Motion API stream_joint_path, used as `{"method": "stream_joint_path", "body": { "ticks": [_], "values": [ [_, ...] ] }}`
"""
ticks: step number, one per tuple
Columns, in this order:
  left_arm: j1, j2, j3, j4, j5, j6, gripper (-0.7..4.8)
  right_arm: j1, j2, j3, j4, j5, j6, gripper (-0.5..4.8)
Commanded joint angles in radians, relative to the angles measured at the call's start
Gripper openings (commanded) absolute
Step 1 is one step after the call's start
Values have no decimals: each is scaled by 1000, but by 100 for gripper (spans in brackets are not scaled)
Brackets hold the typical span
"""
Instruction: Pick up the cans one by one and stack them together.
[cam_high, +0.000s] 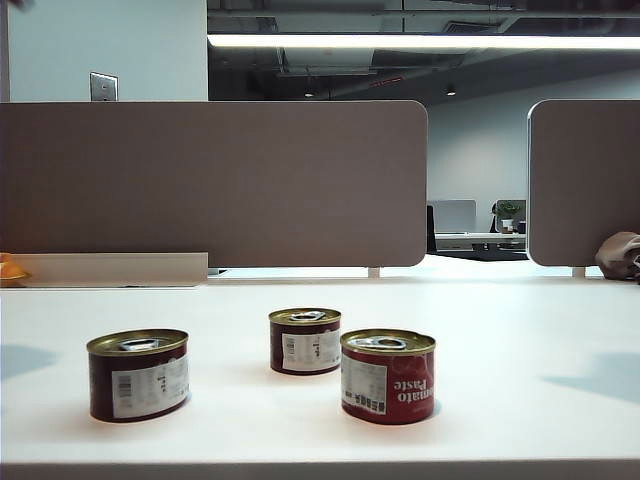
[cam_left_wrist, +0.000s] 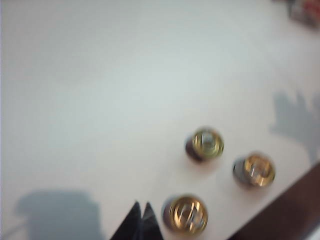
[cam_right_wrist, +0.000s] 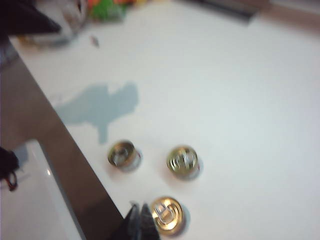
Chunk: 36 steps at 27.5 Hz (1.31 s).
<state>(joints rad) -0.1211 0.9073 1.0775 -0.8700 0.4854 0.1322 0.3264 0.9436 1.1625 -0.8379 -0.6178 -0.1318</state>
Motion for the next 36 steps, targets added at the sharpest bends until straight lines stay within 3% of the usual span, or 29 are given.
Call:
{"method": "stream_joint_path", "body": {
  "ticks": [1, 3, 6, 10, 18, 23, 25, 29, 33, 36],
  "values": [
    [-141, 49, 3, -42, -184, 102, 57, 117, 94, 3, -19, 211, -14, 63],
    [-237, 102, 3, -42, -280, 103, 71, 192, 192, 3, -20, 246, -62, 65],
    [-327, 192, 3, -42, -289, 96, 71, 253, 310, 3, -21, 261, -63, 84],
    [-381, 308, 3, -47, -313, 56, 71, 328, 419, 3, -34, 367, -63, 134],
    [-386, 428, 0, -43, -370, 24, 81, 381, 525, 3, -39, 441, -63, 286],
    [-374, 428, -3, -74, -431, 25, 79, 383, 576, 3, -39, 437, -63, 289],
    [-372, 428, -3, -103, -444, 24, 73, 382, 595, 3, -38, 437, -64, 324],
    [-372, 428, -3, -137, -444, 24, -7, 394, 621, 3, -27, 438, -64, 375],
    [-367, 428, -3, -166, -455, 24, -7, 420, 660, 3, 11, 437, -82, 405],
    [-366, 421, -3, -185, -530, 26, -7, 433, 694, 3, 23, 462, -82, 408]
  ]
}}
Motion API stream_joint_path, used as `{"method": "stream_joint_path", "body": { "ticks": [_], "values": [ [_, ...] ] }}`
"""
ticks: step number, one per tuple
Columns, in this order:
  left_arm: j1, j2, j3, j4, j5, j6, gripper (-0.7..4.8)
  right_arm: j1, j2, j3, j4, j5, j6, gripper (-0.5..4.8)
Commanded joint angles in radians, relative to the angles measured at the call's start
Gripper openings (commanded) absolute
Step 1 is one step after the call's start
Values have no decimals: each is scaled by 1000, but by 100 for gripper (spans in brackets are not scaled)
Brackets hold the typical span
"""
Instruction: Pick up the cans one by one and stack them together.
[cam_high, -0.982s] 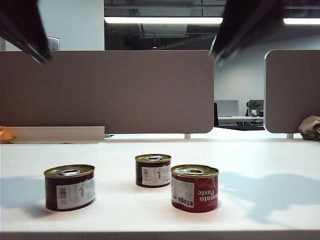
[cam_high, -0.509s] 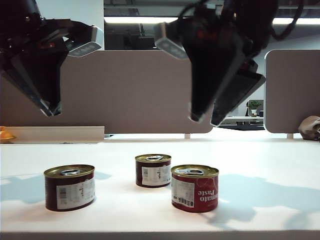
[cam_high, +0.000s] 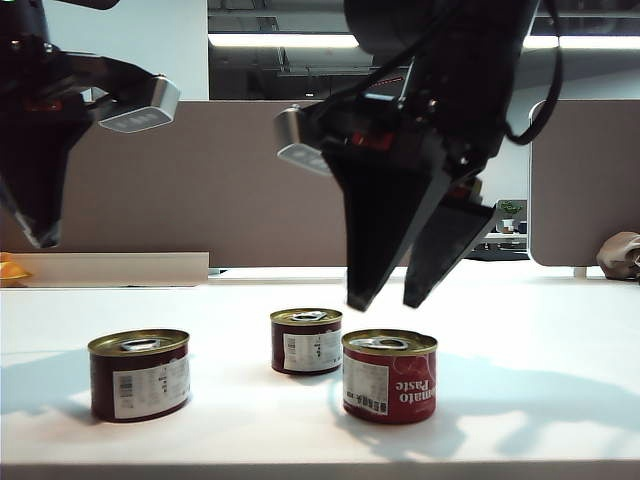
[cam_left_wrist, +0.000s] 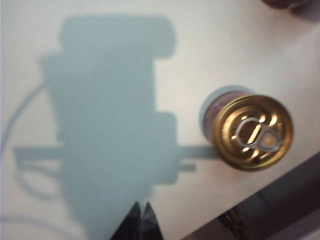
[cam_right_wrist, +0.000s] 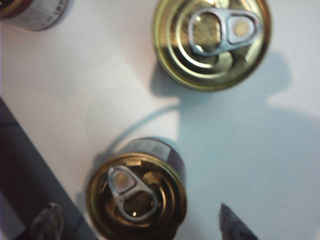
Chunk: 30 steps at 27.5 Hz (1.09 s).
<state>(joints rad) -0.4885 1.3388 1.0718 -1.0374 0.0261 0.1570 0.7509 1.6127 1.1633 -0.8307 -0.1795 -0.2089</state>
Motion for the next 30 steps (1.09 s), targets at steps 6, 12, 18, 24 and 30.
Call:
{"method": "stream_joint_path", "body": {
  "ticks": [6, 12, 18, 24, 30],
  "values": [
    [1, -27, 2, -26, -75, 8, -7, 5, 75, 2, 12, 68, -6, 426],
    [1, -29, 2, -24, -75, 11, -7, 7, 98, 2, 8, 39, -5, 427],
    [1, -29, 2, -20, -75, 12, -6, 5, 98, 11, -15, 42, -5, 479],
    [1, -29, 2, -19, -75, 15, -6, 6, 96, 60, -74, 43, -5, 479],
    [1, -29, 2, -20, -75, 15, -6, 6, 96, 144, -131, 41, -5, 479]
  ]
}}
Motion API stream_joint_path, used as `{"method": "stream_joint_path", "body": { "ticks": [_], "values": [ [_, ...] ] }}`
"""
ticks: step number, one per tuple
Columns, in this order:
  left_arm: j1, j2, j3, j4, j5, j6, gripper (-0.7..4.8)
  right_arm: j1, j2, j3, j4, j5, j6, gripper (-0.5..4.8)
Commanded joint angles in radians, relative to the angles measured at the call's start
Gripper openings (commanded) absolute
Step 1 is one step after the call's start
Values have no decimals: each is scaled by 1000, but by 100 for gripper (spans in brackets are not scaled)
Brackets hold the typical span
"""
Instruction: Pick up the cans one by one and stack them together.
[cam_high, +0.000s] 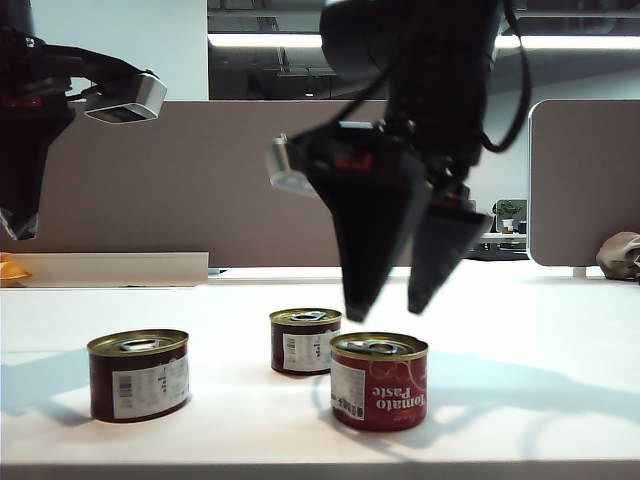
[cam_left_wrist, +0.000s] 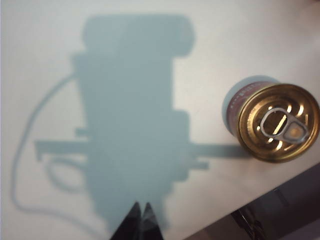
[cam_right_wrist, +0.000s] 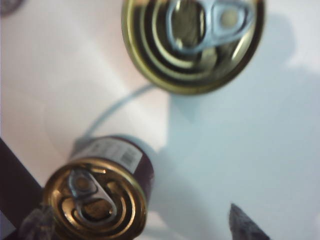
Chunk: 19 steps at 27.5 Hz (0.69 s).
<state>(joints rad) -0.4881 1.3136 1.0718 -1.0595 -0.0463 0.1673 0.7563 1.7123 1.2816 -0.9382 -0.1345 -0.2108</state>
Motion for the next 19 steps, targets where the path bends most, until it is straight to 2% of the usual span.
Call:
{"method": "stream_joint_path", "body": {
  "ticks": [1, 4, 19],
  "values": [
    [1, -4, 2, 2, -2, 5, -7, 1, -4, 34, -31, -16, -3, 479],
    [1, -4, 2, 2, -2, 5, -7, 2, -4, 47, -37, -73, -3, 479],
    [1, -4, 2, -2, -2, 4, -7, 33, 16, 39, -9, -49, -3, 479]
  ]
}}
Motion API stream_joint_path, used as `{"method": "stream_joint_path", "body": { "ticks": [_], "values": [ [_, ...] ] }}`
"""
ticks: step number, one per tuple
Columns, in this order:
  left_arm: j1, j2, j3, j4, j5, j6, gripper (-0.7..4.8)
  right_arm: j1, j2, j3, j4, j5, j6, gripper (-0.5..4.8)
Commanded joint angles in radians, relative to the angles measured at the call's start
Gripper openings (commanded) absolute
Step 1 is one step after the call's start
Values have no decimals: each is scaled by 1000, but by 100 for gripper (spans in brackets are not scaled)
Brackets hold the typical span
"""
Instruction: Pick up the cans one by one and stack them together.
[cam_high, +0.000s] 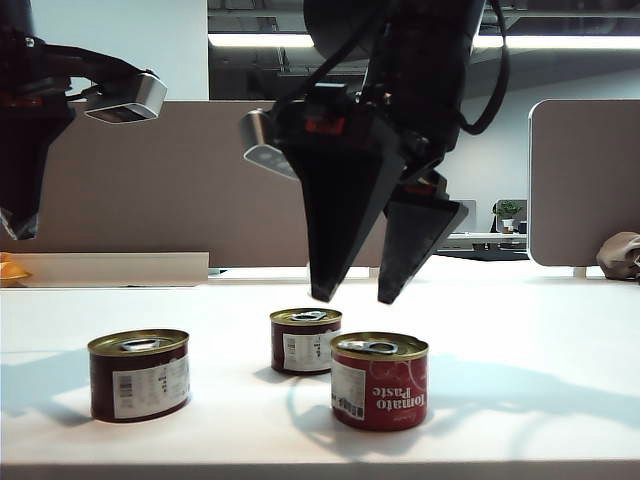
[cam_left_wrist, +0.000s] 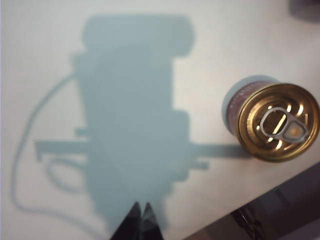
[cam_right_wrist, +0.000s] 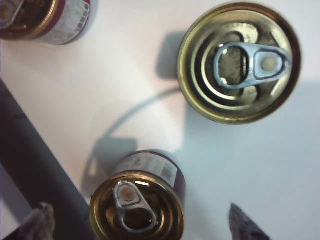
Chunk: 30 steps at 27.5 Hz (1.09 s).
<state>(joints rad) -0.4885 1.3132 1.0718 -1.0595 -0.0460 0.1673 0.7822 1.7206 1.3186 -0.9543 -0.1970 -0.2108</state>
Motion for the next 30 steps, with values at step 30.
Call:
{"method": "stream_joint_path", "body": {
  "ticks": [30],
  "values": [
    [1, -31, 3, -31, 0, -15, -7, 13, 118, 1, -50, 39, -3, 274]
  ]
}}
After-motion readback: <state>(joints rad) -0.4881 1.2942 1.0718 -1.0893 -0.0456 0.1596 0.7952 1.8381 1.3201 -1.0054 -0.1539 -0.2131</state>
